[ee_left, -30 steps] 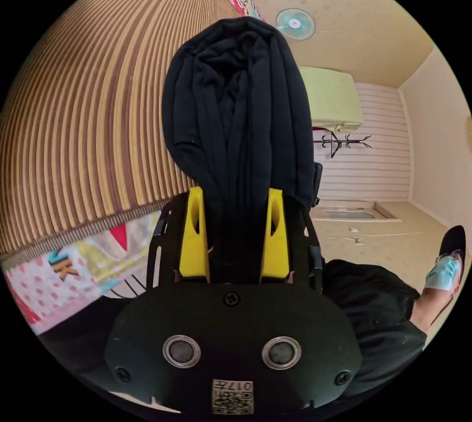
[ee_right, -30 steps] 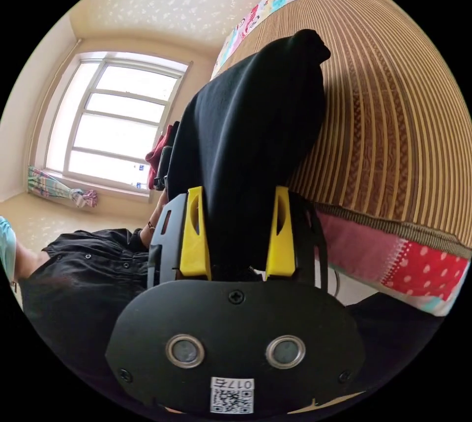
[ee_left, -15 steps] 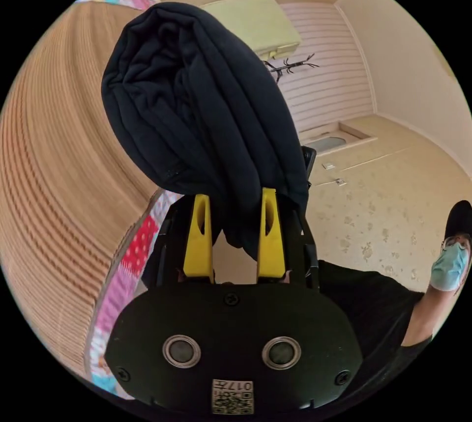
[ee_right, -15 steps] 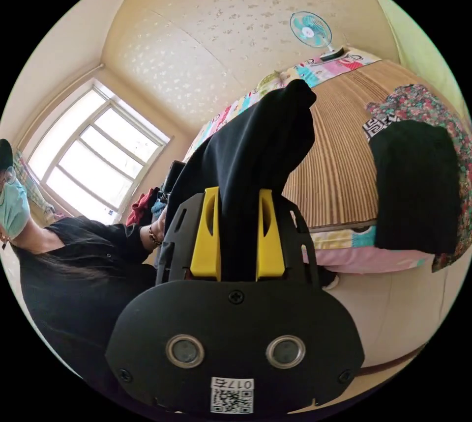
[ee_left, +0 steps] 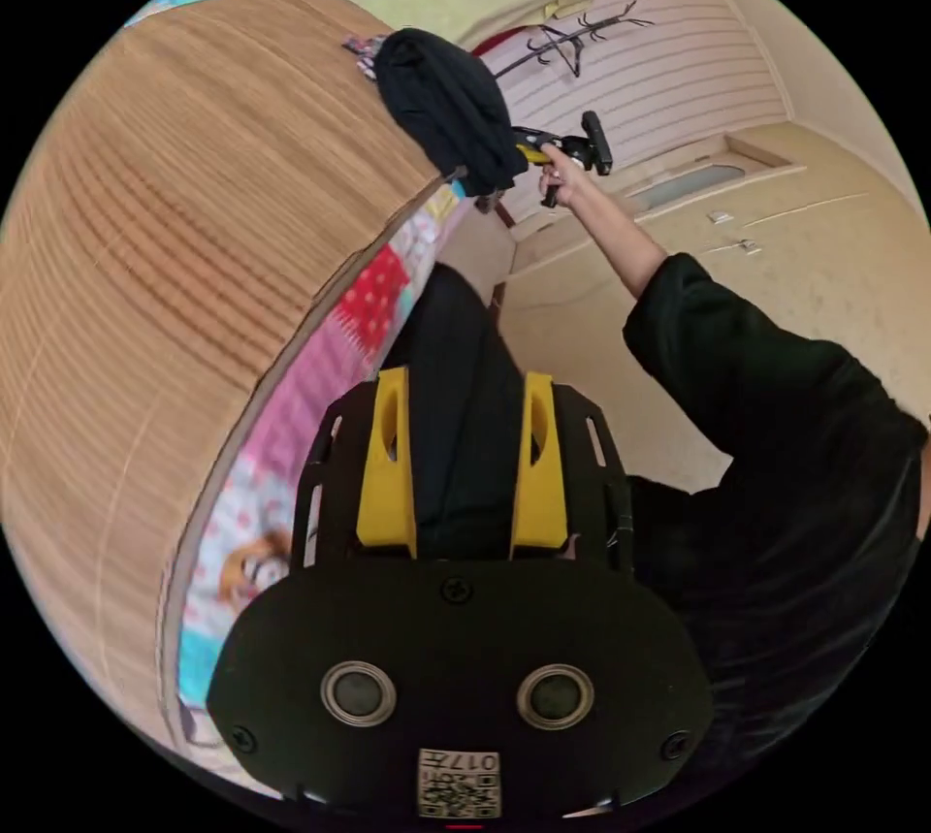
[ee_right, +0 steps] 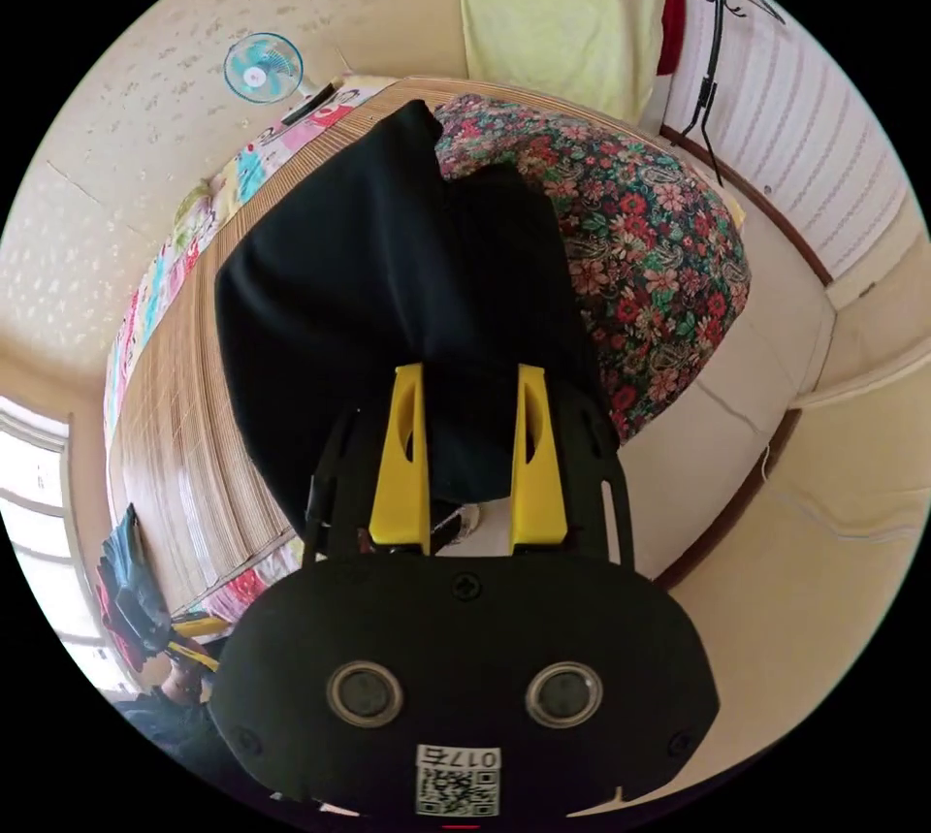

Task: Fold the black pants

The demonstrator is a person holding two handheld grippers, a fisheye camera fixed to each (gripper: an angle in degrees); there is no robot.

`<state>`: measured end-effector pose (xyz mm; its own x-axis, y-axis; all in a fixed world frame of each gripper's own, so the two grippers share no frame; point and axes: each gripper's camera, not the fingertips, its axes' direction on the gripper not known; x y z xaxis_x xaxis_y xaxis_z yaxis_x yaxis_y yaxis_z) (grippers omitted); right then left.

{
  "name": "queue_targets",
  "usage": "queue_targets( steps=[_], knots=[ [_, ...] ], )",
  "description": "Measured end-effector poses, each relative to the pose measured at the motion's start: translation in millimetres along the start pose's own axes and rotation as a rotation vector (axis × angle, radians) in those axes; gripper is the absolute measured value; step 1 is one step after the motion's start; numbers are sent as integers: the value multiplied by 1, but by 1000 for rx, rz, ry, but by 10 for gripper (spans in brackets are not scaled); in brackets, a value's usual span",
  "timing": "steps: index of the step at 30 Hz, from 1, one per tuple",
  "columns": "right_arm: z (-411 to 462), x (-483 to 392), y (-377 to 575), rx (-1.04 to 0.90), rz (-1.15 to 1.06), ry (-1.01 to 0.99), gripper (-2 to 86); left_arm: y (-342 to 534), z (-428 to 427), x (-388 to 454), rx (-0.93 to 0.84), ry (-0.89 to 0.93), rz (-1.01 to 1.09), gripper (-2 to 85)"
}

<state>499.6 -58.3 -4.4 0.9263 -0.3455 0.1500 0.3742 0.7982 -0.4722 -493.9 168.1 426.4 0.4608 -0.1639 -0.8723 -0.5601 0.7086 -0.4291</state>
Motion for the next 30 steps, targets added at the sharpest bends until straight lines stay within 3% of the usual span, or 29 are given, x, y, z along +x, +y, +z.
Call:
queue_targets(
  steps=[3,6,9,13,16,19,21,23,30],
  knots=[
    [-44,-15,68,233,97,-16,104,105,-65,-13,135,-103,-221,153],
    [-72,-61,163,444,38,19,63,195,-140,0,353,-274,-416,151],
    [-63,-129,241,471,-141,75,22,261,-214,38,584,-588,-542,157],
    [-45,-192,280,371,-330,-70,7,304,-292,65,755,-1023,-681,168],
    [-48,-207,279,328,-361,-265,4,304,-334,32,750,-1028,-787,170],
    [-51,-208,291,273,-406,-429,4,291,-330,-33,701,-923,-923,97],
    [-53,-205,306,256,-432,-448,5,271,-322,-25,749,-954,-898,50],
    [-54,-203,321,238,-474,-446,5,235,-308,-9,726,-923,-758,25],
    [-57,-202,356,192,-598,-378,7,101,-166,91,571,-462,-34,0]
  ],
)
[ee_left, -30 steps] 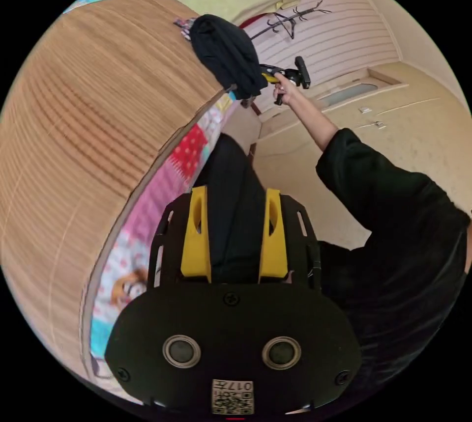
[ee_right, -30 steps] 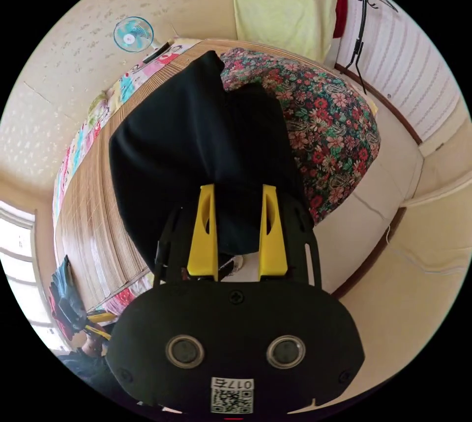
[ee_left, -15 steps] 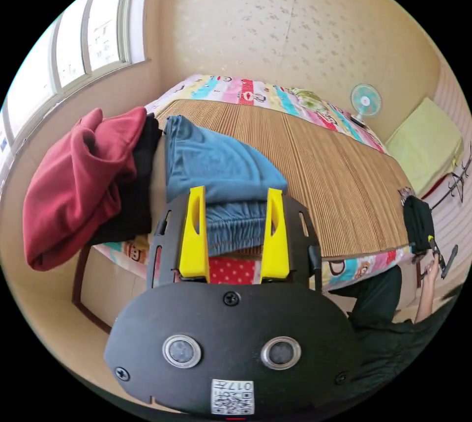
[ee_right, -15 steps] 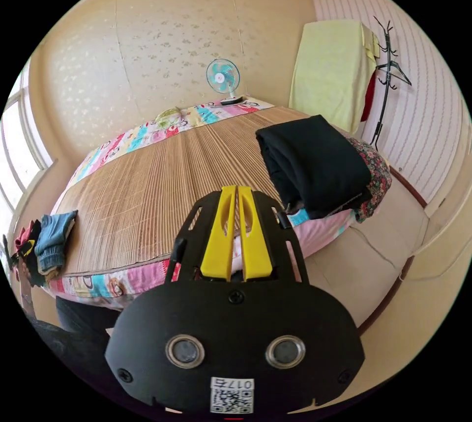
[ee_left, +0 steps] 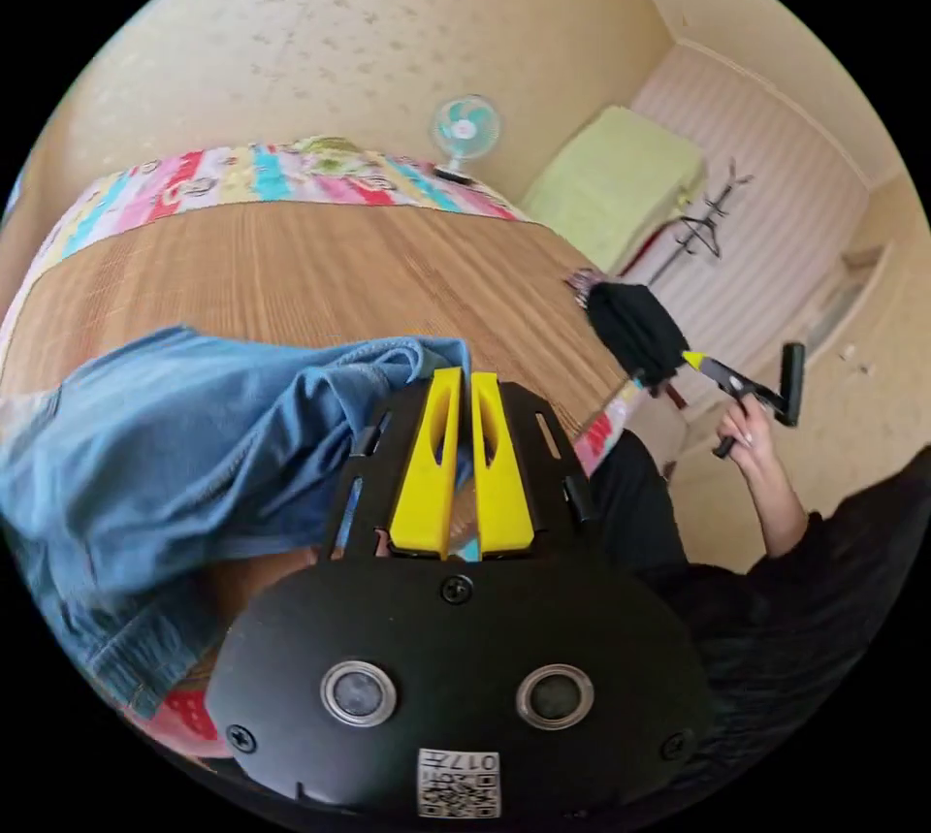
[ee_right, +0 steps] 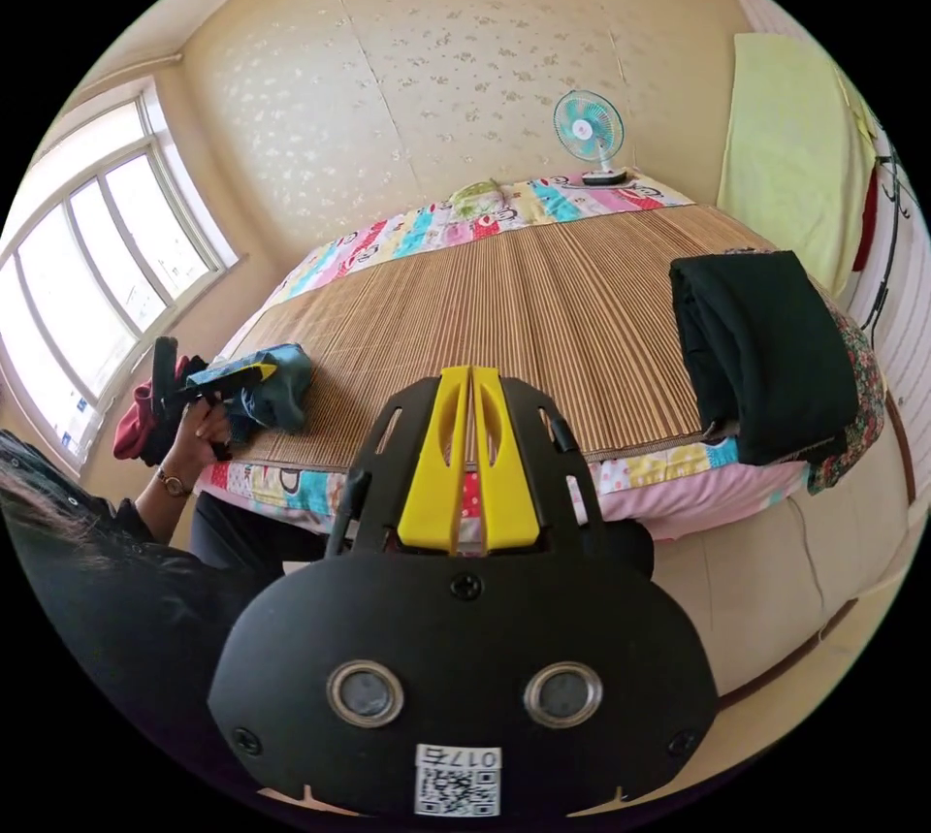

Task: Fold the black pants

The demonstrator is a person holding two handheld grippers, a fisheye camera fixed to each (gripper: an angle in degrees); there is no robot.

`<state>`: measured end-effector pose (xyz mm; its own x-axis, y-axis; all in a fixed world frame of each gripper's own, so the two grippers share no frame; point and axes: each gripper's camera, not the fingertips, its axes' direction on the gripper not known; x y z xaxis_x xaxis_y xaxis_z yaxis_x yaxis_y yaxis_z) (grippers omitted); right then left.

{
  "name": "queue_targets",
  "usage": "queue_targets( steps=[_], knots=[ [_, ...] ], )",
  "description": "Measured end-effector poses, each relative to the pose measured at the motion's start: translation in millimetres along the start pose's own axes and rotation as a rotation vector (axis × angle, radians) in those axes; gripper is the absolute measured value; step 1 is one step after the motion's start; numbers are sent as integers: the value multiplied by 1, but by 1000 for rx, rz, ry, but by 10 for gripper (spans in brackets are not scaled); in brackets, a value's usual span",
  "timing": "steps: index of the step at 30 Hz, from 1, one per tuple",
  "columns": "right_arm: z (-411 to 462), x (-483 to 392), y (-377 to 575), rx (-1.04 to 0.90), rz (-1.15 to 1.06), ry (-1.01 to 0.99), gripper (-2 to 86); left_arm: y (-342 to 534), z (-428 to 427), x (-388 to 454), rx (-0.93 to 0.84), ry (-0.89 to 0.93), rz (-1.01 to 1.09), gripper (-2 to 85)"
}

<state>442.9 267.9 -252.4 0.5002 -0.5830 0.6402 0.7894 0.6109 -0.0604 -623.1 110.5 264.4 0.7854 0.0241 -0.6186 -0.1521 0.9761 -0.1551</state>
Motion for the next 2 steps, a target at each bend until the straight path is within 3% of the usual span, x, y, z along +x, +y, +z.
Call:
queue_targets(
  steps=[2],
  knots=[
    [1,1,4,-16,3,3,8,7,37,40,-109,209,130,0]
  ],
)
